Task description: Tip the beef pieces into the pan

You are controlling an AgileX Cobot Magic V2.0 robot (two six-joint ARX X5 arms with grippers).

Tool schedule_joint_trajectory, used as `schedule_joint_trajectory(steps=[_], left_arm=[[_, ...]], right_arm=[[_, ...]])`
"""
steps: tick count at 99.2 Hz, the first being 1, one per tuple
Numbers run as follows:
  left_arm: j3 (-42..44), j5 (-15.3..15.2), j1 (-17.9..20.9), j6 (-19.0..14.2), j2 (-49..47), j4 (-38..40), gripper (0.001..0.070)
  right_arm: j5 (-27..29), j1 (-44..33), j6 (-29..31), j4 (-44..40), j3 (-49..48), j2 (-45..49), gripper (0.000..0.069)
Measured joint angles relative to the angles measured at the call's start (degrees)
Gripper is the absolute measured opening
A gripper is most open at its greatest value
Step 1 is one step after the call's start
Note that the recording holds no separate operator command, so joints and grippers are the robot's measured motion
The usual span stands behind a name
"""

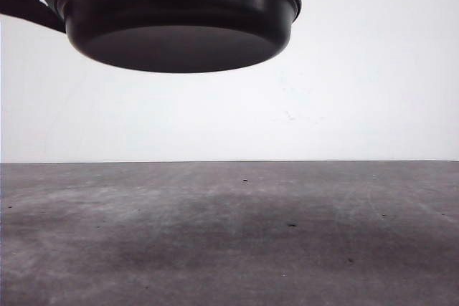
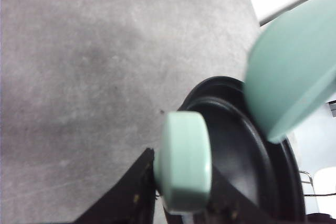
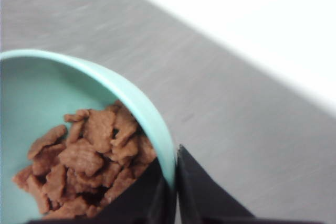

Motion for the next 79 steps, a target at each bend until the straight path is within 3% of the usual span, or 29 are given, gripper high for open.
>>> schedule_joint_trajectory(steps=[12,23,51,79], left_arm=[[1.88,-1.11,0.0,0.0,0.02,-1.53,0.0059],[3.78,-1.31,0.0,0.0,0.22,-1.86,0.0059],[7.04,-2.12,0.0,1.77,2.27,-6.14,0.0059],[7.3,-2.16,0.02,2.01,2.36,-6.12,0.0059]], right_arm=[[11.41,4.37,-9.29,7.69,0.0,1.49,0.0011],[16.87,7.15,-19.32,14.78,0.0,3.34,0.0011],[18.82,9.6,-42.82,27.02,-0.04,7.06,0.0011],[18.43,10.03,-60.11,40.17,-0.04,7.04,0.0011]])
